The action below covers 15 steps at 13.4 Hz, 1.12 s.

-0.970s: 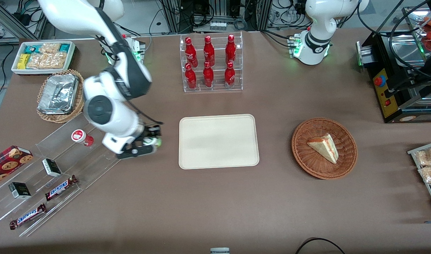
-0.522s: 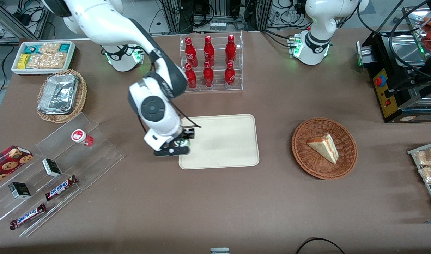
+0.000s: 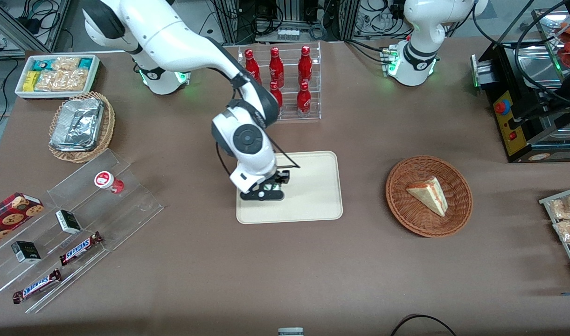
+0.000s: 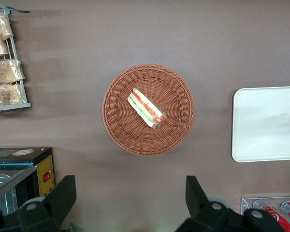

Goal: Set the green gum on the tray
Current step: 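Lift the green gum jar and carry it over the cream tray, then lower the jar onto the tray and open the right gripper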

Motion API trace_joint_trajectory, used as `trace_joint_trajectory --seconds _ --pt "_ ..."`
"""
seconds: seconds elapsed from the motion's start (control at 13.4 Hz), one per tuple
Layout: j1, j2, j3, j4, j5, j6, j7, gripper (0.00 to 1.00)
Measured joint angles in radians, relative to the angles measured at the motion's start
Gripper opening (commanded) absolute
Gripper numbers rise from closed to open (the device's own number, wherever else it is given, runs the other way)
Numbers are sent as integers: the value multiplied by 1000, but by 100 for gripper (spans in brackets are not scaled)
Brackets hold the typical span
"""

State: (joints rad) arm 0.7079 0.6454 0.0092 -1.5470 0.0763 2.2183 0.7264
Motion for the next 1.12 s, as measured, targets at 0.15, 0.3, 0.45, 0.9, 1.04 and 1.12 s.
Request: trace_joint_trajectory --seconds 0.15,0.3,0.45,0.9,1.04,1.12 --pt "28 24 -2 6 0 17 20 0" --pt "43 39 -5 12 0 20 30 0" --pt "45 46 -7 12 0 21 31 0" --pt "52 66 -7 13 -4 32 31 100" --pt "52 67 -8 13 -6 37 31 100" --pt "52 67 -8 14 -11 40 31 100"
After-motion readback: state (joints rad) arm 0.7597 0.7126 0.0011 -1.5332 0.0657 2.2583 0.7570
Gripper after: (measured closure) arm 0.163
